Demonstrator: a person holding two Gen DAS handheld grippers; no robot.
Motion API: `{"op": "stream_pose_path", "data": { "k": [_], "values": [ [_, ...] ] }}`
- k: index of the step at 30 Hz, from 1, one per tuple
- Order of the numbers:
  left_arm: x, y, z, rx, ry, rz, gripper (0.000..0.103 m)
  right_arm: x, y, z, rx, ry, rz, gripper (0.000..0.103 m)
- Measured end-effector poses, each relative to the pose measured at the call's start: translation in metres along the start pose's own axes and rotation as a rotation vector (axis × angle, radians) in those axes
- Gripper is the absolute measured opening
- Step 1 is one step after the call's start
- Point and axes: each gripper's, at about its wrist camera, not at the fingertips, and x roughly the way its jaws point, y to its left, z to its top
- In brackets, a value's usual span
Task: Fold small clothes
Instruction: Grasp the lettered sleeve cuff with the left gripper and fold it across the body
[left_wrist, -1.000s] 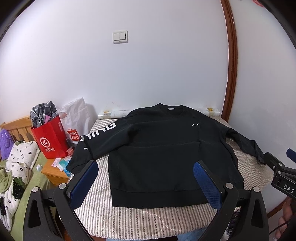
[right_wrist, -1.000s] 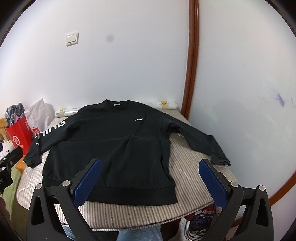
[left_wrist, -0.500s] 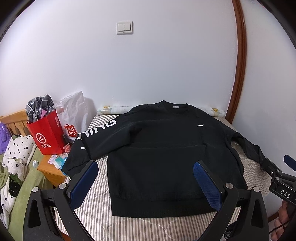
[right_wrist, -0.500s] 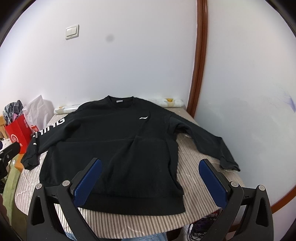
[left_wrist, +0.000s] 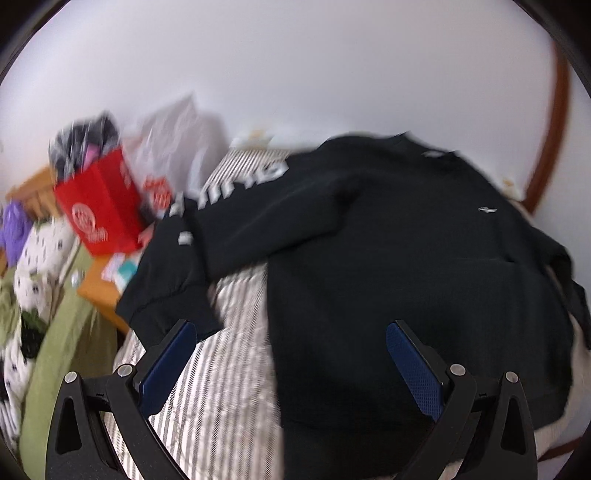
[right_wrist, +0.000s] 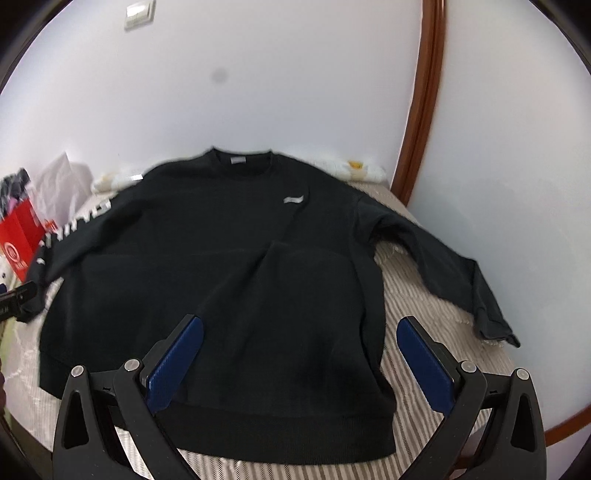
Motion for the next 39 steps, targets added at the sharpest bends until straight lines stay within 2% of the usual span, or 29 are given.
{"op": "stream_pose_path", "data": {
  "k": [3,7,10,13,16,19,21,24,27,32,36,39],
  "values": [
    [0.033,0.025,0.0,-0.048,0.039,0.031,0.101,0.02,0.0,-0.005,0.015,0.039,0.005,0.103],
    [0.065,0.044,0.003,-0.05,0.059,0.089,0.096,0.041,0.002,-0.006,0.057,0.083,0.036,0.103],
    [0.084,0.054,0.005,-0.046,0.079,0.114,0.088,0.048,0.007,-0.006,0.066,0.081,0.063,0.102],
    [0.098,0.064,0.005,-0.066,0.1,0.097,0.078,0.056,0.016,-0.005,0.056,0.091,0.065,0.098],
    [0.099,0.064,0.005,-0.049,0.078,0.116,0.072,0.064,0.024,-0.006,0.046,0.11,0.07,0.098],
    [0.1,0.064,0.007,-0.036,0.075,0.138,0.06,0.069,0.028,-0.006,0.045,0.128,0.073,0.098],
    [0.101,0.066,0.007,-0.039,0.069,0.169,0.043,0.072,0.03,-0.006,0.046,0.131,0.073,0.098],
    [0.1,0.072,0.009,-0.055,0.067,0.185,0.025,0.074,0.033,-0.005,0.051,0.137,0.075,0.098],
    [0.097,0.078,0.01,-0.062,0.071,0.161,0.01,0.075,0.035,-0.004,0.046,0.14,0.072,0.098],
    [0.079,0.08,0.017,-0.086,0.06,0.1,0.006,0.068,0.033,-0.002,0.04,0.118,0.092,0.098],
    [0.047,0.071,0.034,-0.108,0.014,-0.022,0.006,0.06,0.026,0.002,0.018,0.082,0.108,0.096],
    [0.024,0.054,0.05,-0.104,-0.022,-0.108,0.006,0.055,0.015,0.007,0.013,0.038,0.071,0.096]
  ]
}}
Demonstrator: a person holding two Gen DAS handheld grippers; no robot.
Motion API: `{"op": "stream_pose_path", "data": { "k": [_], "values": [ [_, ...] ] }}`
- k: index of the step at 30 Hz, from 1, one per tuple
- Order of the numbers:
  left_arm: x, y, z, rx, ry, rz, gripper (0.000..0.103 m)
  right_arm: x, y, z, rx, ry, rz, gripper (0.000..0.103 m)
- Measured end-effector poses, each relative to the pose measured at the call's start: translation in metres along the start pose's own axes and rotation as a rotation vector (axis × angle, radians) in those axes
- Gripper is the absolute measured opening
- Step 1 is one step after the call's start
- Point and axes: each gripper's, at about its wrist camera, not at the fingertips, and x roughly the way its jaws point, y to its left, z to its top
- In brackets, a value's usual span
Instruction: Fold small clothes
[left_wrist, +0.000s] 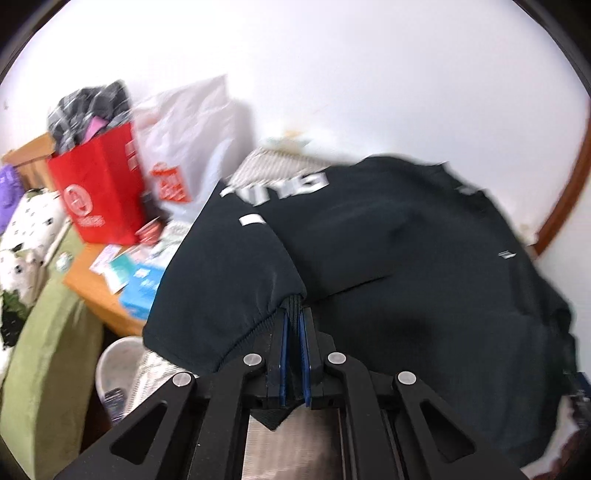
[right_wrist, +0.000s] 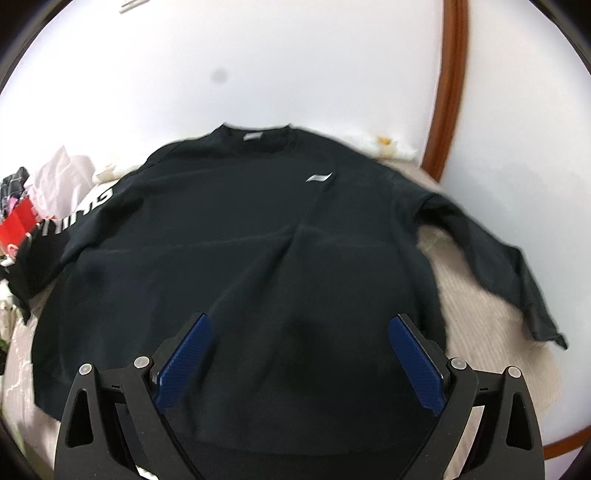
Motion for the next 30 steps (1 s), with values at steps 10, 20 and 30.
{"op": "stream_pose_path", "data": {
  "k": [10,20,30],
  "values": [
    [-0.021,-0.137,0.048,0.132,-0.092,-0.208,0.006,-0.016,-0.062,0.022,0.02,-0.084,0.039,0.096],
    [0.017,-0.299,0.067,0.26,-0.089,-0.386,0.006,0.011,-0.117,0.012,0.067,-0.05,0.029,0.096],
    [0.057,-0.383,0.041,0.342,0.007,-0.521,0.007,0.033,-0.128,0.0,0.057,0.014,-0.01,0.096]
  ]
}}
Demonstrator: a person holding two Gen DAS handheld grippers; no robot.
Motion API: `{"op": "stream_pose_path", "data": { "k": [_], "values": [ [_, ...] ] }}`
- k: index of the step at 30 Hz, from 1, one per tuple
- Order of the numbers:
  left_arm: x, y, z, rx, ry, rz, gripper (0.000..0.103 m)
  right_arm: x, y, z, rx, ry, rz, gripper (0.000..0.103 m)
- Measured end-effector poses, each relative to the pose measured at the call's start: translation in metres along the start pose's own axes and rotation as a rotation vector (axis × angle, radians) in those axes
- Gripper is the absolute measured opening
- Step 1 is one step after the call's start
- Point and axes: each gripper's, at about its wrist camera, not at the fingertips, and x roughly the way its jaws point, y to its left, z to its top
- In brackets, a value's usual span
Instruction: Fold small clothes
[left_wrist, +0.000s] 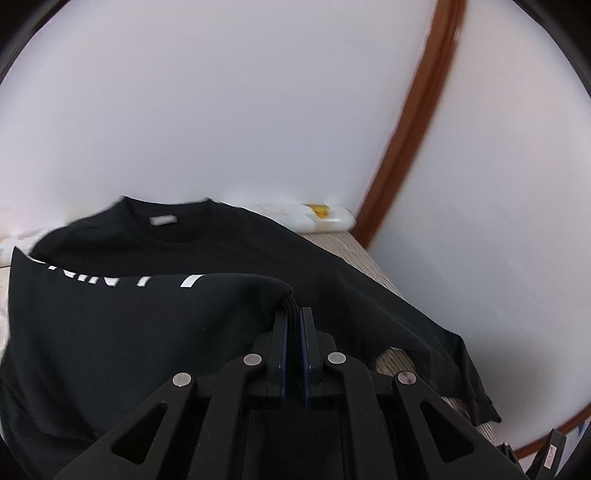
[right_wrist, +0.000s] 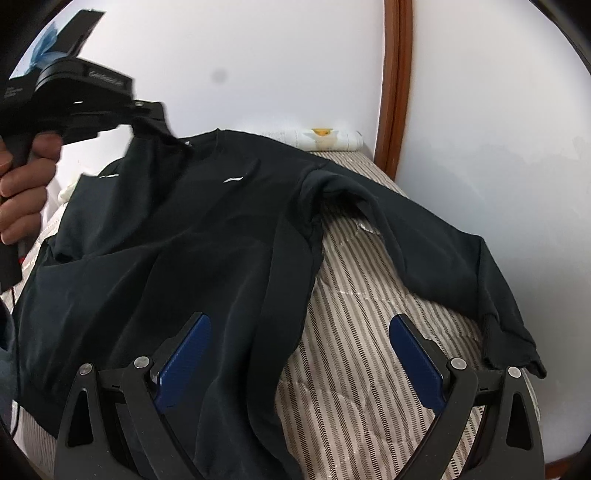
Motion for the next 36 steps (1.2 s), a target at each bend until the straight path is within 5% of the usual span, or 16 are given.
{"op": "stream_pose_path", "data": {
  "k": [4,8,10,17,20,24,28,33,35,36],
  "values": [
    [-0.001,-0.004,-0.009,0.029,0.049,-0.051,0.012,-0.004,0.013,0.006,-0.027,-0.007,-0.002,0.096],
    [-0.033,0.016,-0.015,0.04,0.008,-0.025,0.047,-0.007,0.031,0.02,-0.062,-0.027,0.014,0.096],
    [-0.053,0.038,-0.019,0.028,-0.018,-0.009,0.048,-0.006,0.044,0.032,-0.089,-0.042,0.042,0.096],
    [-0.111,0.158,-0.049,-0.047,-0.013,0.287,0.055,0.038,0.073,0.072,-0.15,-0.031,0.076,0.093],
    [-0.124,0.225,-0.073,-0.12,0.032,0.42,0.055,0.077,0.077,0.086,-0.135,0.038,0.075,0.086],
    [-0.122,0.293,-0.099,-0.217,0.102,0.509,0.055,0.135,0.077,0.101,-0.076,0.157,0.09,0.084],
    [-0.107,0.33,-0.114,-0.225,0.152,0.543,0.054,0.179,0.071,0.11,0.009,0.255,0.12,0.074],
    [-0.073,0.336,-0.106,-0.135,0.163,0.474,0.053,0.196,0.074,0.12,0.002,0.221,0.102,0.057],
    [-0.063,0.332,-0.103,-0.093,0.147,0.483,0.053,0.196,0.076,0.12,-0.027,0.211,0.123,0.043],
    [-0.057,0.329,-0.099,-0.065,0.139,0.489,0.048,0.195,0.079,0.12,-0.048,0.205,0.152,0.027]
  ]
}}
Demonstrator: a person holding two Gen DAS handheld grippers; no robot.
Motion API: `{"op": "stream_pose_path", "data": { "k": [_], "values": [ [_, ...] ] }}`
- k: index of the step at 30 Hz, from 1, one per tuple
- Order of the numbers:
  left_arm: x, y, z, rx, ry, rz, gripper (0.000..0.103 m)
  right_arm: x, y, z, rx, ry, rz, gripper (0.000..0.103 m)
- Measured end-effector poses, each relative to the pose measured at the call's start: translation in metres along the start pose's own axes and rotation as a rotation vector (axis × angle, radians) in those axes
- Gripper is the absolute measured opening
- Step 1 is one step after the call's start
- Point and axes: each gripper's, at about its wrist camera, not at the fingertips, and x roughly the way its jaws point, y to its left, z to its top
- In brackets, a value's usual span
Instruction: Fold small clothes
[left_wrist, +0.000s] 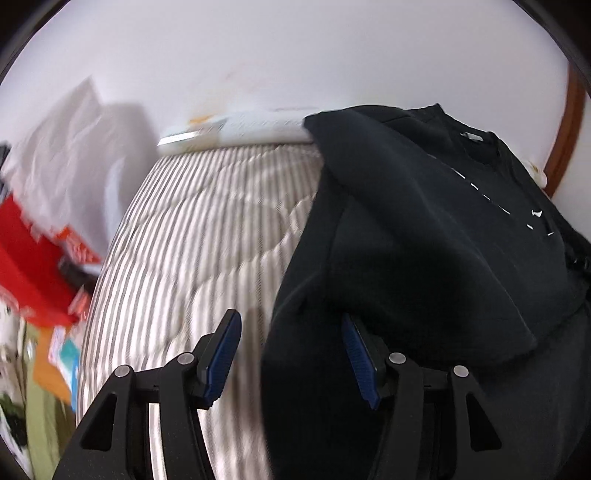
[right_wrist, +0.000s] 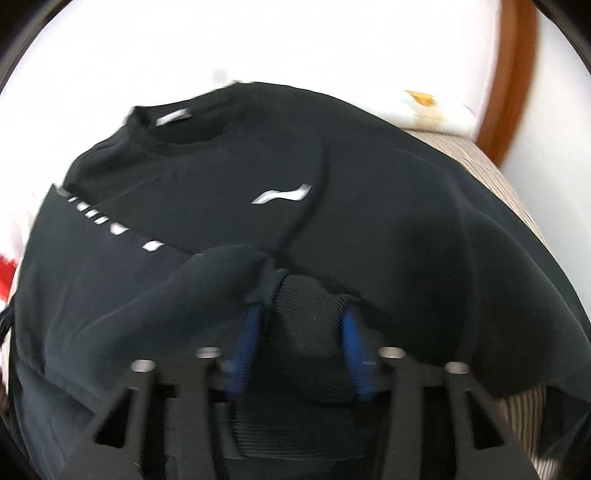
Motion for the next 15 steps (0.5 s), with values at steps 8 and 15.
{"op": "stream_pose_path", "data": {
  "k": [8,15],
  "values": [
    [-0.011,0.005,-0.003,-0.037,-0.038,-0.04,0.007,-0.041,-0.033,0.001,0.06,-0.158,-0.046,0.016],
    [-0.018,0.01,-0.011,-0.085,-0.014,-0.079,0.007,-0.014,-0.03,-0.018,-0.001,0.002,-0.154,0.035]
  ]
}}
